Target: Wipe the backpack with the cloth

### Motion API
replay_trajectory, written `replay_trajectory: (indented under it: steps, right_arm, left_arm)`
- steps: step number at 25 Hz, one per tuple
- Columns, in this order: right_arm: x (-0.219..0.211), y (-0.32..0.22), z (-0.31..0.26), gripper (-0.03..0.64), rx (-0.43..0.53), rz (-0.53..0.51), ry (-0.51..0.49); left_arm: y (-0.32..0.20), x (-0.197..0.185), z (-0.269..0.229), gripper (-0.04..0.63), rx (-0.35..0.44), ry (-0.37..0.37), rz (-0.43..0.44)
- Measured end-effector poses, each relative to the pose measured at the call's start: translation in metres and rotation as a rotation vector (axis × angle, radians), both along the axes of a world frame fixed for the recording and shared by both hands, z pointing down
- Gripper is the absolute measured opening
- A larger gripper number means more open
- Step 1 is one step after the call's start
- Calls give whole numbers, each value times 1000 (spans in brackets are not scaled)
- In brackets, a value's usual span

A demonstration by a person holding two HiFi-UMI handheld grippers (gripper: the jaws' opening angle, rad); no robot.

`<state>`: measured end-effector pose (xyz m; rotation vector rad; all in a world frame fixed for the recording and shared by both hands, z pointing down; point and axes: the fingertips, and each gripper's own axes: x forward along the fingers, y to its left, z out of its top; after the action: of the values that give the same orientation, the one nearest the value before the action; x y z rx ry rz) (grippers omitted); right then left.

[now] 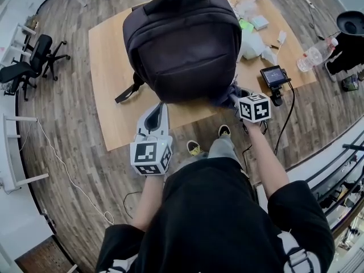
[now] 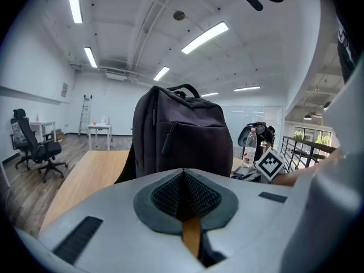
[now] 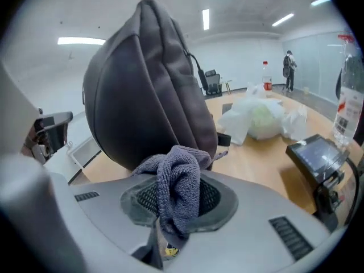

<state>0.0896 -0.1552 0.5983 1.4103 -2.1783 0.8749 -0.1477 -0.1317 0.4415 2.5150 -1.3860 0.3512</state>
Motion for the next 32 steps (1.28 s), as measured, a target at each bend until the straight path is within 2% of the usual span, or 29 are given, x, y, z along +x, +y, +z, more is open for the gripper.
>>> replay_trajectory:
  steps: [6, 11, 17, 20, 23, 27, 32]
  right_arm:
    - [-7, -2, -92, 86, 205, -16, -63]
    - [-53, 1, -143, 86, 310, -99, -106]
    - [-152, -5, -162, 86, 355, -261, -166]
    - [-189, -7, -163, 87, 336, -319, -202]
    - [-223, -7, -158, 86, 315, -385, -196]
    - [-235, -11, -170, 86, 335, -410, -209]
    - [-219, -21, -201, 86, 426, -394, -166]
  left_arm:
    - [1, 3, -4, 17, 9, 4, 3]
    - [3, 1, -6, 17, 11, 9, -13]
    - [8, -22, -9, 17, 18, 5, -76]
    - [13, -38, -9, 18, 16, -4, -112]
    - [17, -54, -8, 17, 12, -13, -150]
    - [19, -66, -10, 18, 16, -19, -178]
    - [16, -65, -10, 18, 19, -19, -171]
